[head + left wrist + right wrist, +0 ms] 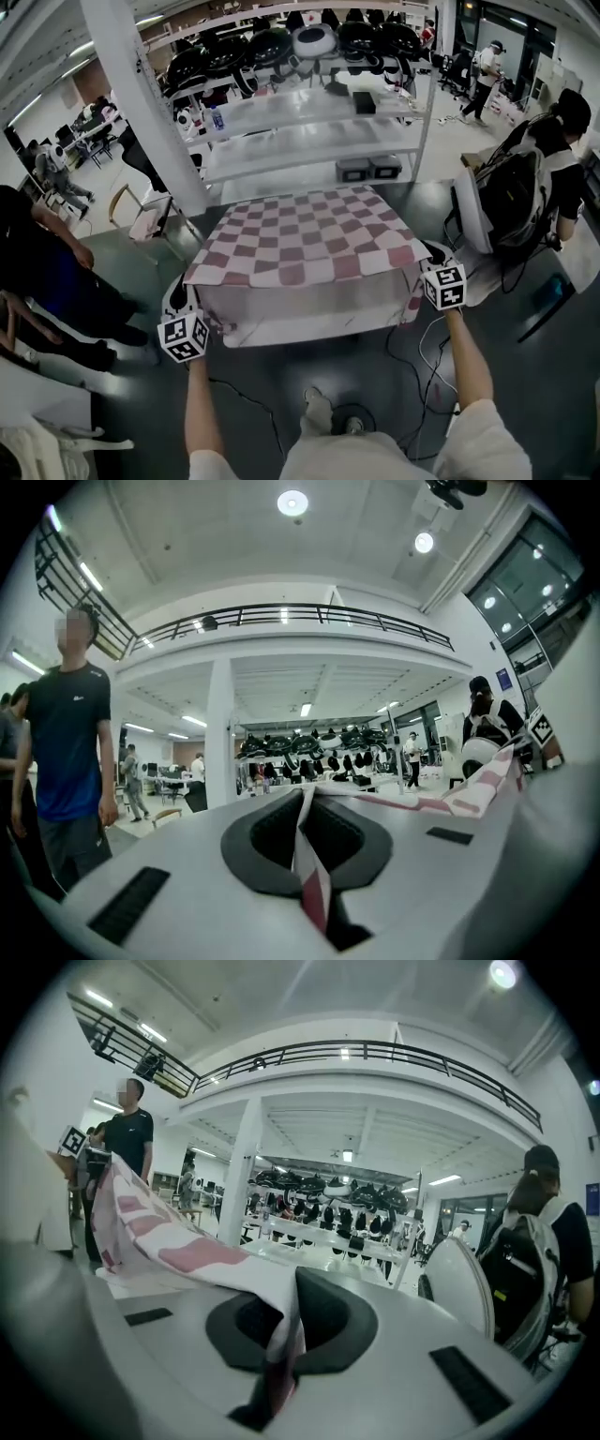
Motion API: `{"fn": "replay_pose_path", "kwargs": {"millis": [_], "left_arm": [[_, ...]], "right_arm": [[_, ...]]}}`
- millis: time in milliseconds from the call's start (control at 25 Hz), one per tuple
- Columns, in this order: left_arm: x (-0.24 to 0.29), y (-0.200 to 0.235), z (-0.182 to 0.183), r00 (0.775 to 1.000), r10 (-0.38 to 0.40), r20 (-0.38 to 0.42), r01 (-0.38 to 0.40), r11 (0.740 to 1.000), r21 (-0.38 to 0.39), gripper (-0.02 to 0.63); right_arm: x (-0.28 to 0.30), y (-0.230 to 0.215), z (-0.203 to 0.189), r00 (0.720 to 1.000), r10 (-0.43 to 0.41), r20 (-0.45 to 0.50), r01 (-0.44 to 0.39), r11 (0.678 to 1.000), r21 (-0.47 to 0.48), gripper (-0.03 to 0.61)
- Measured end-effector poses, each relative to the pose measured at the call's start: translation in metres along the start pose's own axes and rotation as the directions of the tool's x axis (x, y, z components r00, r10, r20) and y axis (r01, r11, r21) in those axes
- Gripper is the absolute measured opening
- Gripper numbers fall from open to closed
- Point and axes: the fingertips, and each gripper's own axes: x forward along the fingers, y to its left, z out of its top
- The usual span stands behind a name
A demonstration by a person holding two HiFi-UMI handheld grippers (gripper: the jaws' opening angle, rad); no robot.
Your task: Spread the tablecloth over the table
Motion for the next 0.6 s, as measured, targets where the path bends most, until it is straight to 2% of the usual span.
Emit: {"fn": "replay_pose_path", "kwargs": {"millis": [280, 600], "left_arm": [[-0.06, -0.002, -0.046, 0.989, 0.056, -0.14, -0.057, 0.998, -0.004, 0.026], [-0.123, -0.006, -0.091, 0.977, 0.074, -0.202, -0.082, 0.996, -0.033, 0.026]], "right_arm": [[-0.043, 0.023, -0.038, 0.995, 0.054, -0.081, -0.053, 0.999, 0.013, 0.014], [-0.083, 0.045, -0.074, 0.988, 0.066, -0.14, -0.062, 0.998, 0.033, 0.014]]}}
